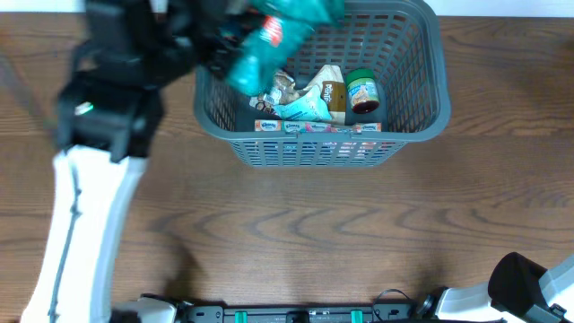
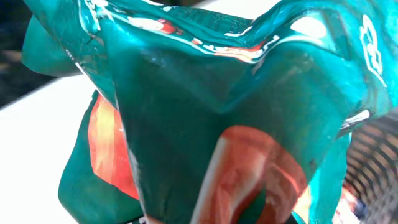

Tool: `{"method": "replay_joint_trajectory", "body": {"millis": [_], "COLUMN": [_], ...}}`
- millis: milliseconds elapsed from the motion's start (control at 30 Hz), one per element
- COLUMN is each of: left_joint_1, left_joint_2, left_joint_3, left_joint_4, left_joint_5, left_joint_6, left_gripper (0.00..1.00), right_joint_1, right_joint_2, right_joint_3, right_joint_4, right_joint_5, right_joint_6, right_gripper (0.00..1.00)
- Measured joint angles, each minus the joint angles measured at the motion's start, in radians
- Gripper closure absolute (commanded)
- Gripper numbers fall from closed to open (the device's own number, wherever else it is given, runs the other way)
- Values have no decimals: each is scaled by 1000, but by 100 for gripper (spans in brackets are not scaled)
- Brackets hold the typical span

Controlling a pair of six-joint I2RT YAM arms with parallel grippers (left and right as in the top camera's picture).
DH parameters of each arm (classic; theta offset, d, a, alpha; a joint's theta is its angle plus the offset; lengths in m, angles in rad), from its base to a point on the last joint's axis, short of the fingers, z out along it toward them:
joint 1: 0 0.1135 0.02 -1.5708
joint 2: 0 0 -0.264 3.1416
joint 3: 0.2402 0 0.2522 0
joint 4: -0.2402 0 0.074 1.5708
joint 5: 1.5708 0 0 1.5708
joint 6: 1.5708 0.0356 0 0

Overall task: Pack container
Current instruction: 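Carry the snack bag over the basket and release it inside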

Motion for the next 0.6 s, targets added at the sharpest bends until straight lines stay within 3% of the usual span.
{"method": "replay_joint_trajectory", "body": {"millis": [300,600], "left_joint_1": [-171,-224], "left_joint_2": [219,391], "left_joint_3": [-1,-1], "left_joint_4": [4,6], "left_joint_5": [-2,-5], "left_joint_6": [111,172], "left_gripper": [94,94], "right_joint_1": [0,0], "right_joint_2": [0,0], "right_joint_3": [0,0], "right_joint_4": [0,0], "right_joint_5": [0,0], "right_joint_6": [0,0], "right_gripper": [1,1]}}
